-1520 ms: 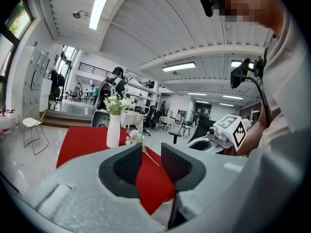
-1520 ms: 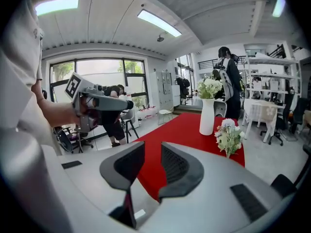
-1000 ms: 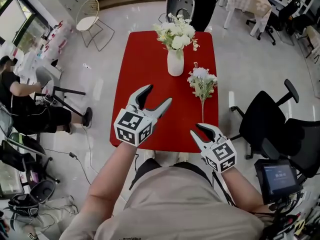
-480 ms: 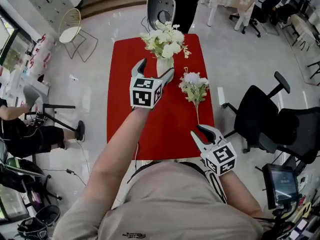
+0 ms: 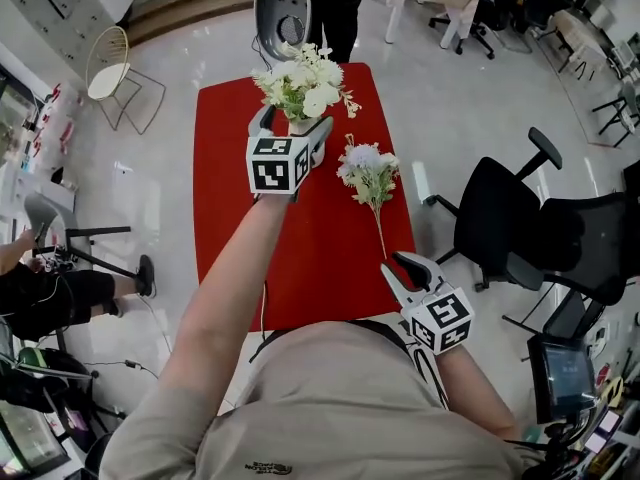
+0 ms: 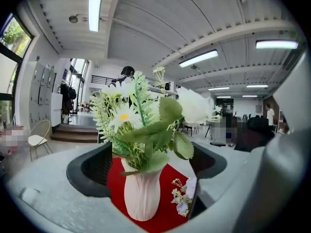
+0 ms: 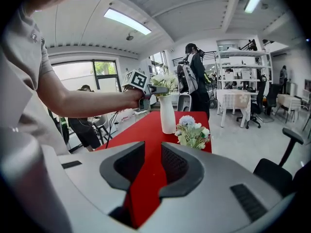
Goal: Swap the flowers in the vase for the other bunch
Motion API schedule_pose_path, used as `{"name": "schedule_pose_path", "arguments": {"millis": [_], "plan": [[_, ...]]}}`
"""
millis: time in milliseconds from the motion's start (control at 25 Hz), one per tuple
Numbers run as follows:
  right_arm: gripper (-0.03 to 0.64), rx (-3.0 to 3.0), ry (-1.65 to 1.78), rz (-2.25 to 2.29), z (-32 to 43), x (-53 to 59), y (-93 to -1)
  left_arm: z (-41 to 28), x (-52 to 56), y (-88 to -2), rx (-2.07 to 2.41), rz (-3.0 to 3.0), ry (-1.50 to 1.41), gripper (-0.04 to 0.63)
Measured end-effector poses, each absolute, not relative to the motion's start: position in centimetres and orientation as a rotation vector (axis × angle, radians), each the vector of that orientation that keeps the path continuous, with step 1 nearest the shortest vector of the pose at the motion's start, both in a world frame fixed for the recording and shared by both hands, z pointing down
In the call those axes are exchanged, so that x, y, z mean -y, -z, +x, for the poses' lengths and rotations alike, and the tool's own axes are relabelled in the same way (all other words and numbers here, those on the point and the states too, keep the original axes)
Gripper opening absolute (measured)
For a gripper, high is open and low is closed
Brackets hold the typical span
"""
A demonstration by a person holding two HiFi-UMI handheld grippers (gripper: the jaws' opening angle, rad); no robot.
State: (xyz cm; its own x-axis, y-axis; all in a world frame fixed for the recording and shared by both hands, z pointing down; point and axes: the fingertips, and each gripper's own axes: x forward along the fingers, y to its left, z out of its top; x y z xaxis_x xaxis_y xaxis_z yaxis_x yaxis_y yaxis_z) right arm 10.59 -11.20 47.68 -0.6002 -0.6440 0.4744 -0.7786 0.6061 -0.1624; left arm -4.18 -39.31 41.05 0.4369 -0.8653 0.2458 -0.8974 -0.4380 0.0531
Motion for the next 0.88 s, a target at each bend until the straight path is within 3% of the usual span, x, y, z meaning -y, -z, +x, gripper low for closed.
{"name": "schedule_pose_path", "arguments": {"millis": [440, 880], "plan": [[0.110, 2.463, -0.601, 1.137, 10.9, 11.4, -48.0, -4.6, 40.4, -40.2, 1.585, 2.556, -0.235, 0.471], [0.106, 2.448, -0.624, 1.132, 11.3, 11.9, -48.4, -6.1, 40.7, -40.2, 1.689, 2.511, -0.215, 0.211]]}}
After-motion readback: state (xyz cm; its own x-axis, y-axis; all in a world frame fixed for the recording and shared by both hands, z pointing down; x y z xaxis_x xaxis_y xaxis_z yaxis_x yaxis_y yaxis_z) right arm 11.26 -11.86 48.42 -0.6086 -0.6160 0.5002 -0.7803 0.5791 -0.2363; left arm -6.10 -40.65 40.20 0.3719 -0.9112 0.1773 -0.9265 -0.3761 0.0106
